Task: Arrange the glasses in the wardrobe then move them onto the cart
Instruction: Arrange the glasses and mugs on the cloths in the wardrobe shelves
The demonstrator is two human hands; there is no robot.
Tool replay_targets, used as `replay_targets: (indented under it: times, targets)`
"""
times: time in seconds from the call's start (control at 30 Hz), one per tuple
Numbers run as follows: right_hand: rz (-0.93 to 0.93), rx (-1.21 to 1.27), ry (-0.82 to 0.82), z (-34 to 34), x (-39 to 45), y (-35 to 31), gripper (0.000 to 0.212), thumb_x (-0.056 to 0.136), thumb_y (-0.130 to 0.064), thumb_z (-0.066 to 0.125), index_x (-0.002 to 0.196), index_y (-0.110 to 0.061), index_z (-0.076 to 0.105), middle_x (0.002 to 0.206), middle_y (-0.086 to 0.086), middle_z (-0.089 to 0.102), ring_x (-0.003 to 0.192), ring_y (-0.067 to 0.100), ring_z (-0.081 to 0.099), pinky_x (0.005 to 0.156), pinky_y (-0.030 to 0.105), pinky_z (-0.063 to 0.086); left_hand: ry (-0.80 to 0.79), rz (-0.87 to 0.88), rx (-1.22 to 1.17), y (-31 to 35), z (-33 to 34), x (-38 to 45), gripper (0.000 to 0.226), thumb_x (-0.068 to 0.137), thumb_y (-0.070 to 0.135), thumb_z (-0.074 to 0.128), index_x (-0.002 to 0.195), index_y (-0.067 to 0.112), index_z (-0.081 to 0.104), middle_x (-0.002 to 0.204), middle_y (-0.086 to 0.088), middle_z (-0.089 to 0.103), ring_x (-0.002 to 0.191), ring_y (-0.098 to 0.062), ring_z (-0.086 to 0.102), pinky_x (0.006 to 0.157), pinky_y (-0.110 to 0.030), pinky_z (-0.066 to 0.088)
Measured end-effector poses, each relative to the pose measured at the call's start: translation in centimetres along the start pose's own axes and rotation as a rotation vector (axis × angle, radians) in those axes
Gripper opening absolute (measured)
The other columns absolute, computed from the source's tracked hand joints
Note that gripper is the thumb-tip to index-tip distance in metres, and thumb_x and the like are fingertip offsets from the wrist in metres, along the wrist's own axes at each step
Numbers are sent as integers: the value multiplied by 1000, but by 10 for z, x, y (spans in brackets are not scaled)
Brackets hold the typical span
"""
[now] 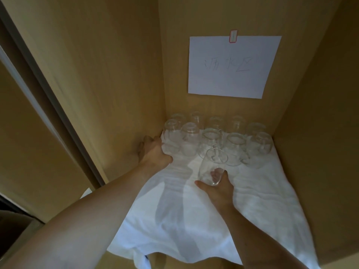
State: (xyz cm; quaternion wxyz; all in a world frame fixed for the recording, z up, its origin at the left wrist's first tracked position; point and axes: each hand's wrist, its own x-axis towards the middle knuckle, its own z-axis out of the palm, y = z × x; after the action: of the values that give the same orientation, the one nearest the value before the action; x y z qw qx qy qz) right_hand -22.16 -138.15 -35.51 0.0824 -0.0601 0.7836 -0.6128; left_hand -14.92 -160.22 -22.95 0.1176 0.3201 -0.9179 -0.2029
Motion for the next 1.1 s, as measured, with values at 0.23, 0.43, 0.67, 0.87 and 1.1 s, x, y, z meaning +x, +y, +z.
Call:
replay_targets:
  times: [0.23,0.43,0.67,0.87,1.1]
  targets:
    - [10,10,7,1,-2,0,81,39,-53,96,107,-41,53,109,-20,66,99,-7,61,77,8,43,-27,71,33,3,-3,12,60,65,21,82,118,12,56,114,-9,52,109,-31,52,91,-42,51]
    - [18,-32,20,2,-4,-1,79,47,-46,99,110,-39,52,108,-20,65,98,-9,60,73,6,43,29,139,-150,-7,13,22,58,66,10,80,117,5,52,108,-4,54,104,-28,55,80,-31,44]
    - [12,-58,19,3,-4,-4,76,46,-47,98,106,-40,52,108,-19,65,98,-6,60,75,8,42,-20,264,-249,-14,36,29,83,71,14,83,145,21,46,139,-9,37,127,-22,42,100,-25,41]
    - [44,-105,-50,-10,10,-19,79,47,-36,103,110,-28,56,102,-5,66,101,13,66,84,24,54,-80,277,-208,-5,38,34,95,77,18,84,157,30,33,157,-7,29,140,-22,36,101,-20,35]
    - [-198,-390,-148,-40,24,-76,105,39,-55,100,133,-42,55,114,-3,44,93,12,61,85,25,57,-88,277,-255,-10,31,46,98,68,20,92,153,29,43,155,-9,40,145,-22,32,107,-22,32]
